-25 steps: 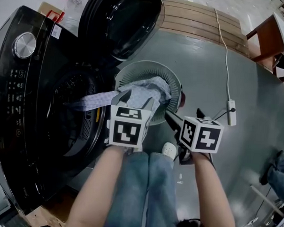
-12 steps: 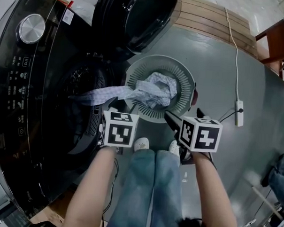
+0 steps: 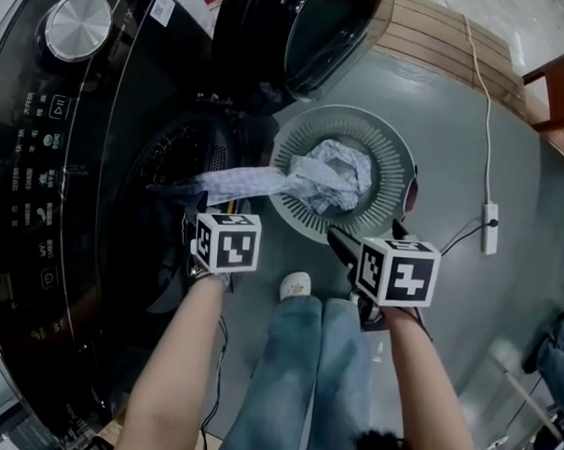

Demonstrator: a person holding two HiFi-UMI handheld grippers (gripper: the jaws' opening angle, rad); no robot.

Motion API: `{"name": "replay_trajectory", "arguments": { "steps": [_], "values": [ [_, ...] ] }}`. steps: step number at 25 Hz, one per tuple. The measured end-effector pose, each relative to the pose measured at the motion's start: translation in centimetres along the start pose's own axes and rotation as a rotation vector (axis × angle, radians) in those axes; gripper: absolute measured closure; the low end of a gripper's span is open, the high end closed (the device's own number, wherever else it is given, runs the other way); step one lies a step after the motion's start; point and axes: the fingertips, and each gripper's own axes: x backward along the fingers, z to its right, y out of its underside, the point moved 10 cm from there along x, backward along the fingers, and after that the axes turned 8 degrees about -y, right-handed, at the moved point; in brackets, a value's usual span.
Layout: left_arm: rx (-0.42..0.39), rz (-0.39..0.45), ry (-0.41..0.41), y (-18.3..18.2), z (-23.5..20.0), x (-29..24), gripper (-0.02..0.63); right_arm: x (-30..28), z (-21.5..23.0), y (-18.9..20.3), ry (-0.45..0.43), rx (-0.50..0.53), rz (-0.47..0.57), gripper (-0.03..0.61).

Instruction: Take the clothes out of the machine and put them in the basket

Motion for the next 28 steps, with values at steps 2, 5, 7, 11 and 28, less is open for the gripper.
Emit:
{"name": "replay_trajectory", "arguments": {
  "steps": [2,5,7,11,28],
  "values": [
    [0.010,-0.019,-0.026,0.6,-0.6,-1.3,0.316,-0.6,-0.3,0.0,0.001,0.007,-0.007,0.046],
    [0.008,-0.036,-0.060,1.4,-1.2,-3.3,0.307,-1.3,-0.4,0.1,0.005,0.009,-0.010,0.046],
    [-0.005,-0.045,-0.091,2.0,-1.7,-4.5,0.293,-1.8,-0.4,0.4,0.006,0.009,-0.018,0.046],
    [0.028,-0.084,-0.109,3.1,-2.5,-6.7,0.275,-2.8,-0.2,1.0,0.015,0.004,-0.038,0.046],
    [0.073,-0.165,0.003,2.4,-3.5,-9.4,0.286,-5.1,-0.3,0.6,0.039,-0.011,-0.047,0.047]
  ]
}}
